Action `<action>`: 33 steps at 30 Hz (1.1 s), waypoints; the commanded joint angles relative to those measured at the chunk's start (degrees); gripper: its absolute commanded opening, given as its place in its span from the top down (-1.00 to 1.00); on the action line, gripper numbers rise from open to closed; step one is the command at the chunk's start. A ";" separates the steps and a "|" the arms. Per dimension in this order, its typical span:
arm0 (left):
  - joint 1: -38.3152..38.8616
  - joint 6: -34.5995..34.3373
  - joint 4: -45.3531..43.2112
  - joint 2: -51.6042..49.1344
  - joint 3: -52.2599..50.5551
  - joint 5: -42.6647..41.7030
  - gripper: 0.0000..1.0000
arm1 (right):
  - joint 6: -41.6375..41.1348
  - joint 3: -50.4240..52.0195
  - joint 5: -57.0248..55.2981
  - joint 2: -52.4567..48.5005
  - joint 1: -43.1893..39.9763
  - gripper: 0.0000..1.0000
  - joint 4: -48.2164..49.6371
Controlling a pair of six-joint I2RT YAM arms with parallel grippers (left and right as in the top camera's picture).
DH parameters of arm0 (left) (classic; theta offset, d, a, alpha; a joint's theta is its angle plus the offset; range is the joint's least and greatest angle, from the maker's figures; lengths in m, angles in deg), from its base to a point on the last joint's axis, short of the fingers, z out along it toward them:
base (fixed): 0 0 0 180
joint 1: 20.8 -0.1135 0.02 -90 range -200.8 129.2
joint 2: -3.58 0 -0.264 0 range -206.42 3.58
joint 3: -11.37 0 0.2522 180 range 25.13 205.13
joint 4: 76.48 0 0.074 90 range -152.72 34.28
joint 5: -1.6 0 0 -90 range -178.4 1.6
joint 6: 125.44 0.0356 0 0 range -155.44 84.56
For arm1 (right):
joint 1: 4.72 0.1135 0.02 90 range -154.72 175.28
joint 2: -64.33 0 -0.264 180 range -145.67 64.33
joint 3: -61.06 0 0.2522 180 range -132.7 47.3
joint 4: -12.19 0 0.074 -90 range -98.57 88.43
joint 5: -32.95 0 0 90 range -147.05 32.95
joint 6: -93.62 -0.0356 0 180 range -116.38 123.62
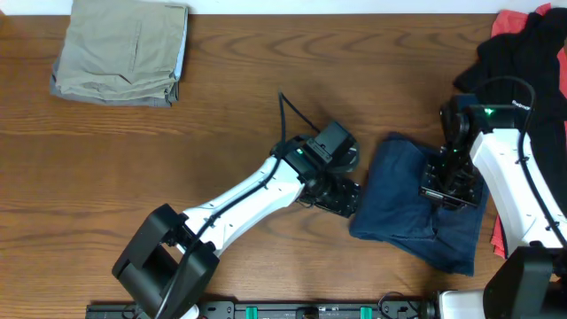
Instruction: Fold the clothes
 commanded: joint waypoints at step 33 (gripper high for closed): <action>3.74 0.96 -4.52 -0.92 0.02 -0.31 -0.43 | -7.78 9.57 -3.65 0.79 -22.67 0.34 7.74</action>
